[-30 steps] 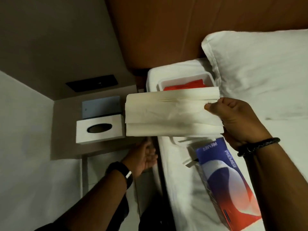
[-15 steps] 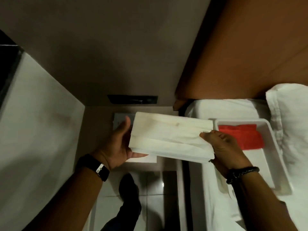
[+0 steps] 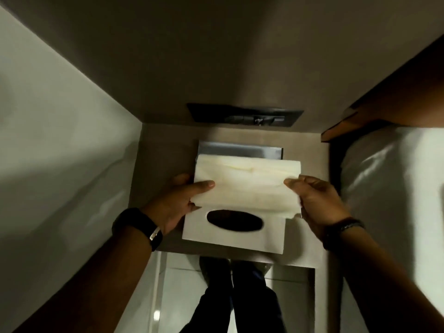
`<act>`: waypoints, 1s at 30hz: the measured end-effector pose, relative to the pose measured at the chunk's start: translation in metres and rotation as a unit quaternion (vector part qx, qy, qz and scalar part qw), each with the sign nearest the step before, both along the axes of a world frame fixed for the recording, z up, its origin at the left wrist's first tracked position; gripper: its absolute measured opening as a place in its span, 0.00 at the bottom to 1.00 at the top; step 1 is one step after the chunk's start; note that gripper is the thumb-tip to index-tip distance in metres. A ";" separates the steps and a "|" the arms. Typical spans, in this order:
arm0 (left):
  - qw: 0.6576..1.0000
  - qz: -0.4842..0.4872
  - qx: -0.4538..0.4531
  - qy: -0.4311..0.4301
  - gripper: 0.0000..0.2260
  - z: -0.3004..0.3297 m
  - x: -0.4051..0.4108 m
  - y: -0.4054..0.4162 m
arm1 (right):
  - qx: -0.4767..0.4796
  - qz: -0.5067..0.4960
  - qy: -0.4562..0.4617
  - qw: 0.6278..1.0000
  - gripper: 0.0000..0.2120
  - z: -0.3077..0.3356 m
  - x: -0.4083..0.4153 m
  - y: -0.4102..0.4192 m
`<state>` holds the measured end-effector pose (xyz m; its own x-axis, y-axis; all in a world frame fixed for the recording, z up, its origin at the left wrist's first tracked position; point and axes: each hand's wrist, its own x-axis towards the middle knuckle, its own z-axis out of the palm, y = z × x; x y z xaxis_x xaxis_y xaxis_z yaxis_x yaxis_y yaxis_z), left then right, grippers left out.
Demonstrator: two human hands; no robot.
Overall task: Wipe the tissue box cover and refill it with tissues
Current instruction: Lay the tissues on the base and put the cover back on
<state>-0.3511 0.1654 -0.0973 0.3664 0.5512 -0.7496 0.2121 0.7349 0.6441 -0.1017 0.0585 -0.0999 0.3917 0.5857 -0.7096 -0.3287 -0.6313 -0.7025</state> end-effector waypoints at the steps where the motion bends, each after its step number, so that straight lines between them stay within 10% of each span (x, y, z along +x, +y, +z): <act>1: 1.000 0.007 0.005 0.003 0.19 -0.011 0.002 0.006 | 0.004 0.005 -0.007 1.000 0.07 -0.013 0.000 0.009; 10: 0.996 -0.005 0.058 0.070 0.05 -0.086 0.031 0.058 | 0.016 0.022 -0.108 0.994 0.12 -0.094 0.007 0.059; 30: 0.943 -0.143 0.190 0.231 0.14 -0.100 0.047 0.056 | -0.039 0.165 -0.316 0.933 0.21 -0.120 -0.005 0.055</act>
<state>-0.3046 0.2217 -0.1973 0.2226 0.7400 -0.6347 0.6899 0.3403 0.6389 -0.1065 0.1136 -0.2200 0.5538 0.7052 -0.4428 0.3580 -0.6817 -0.6381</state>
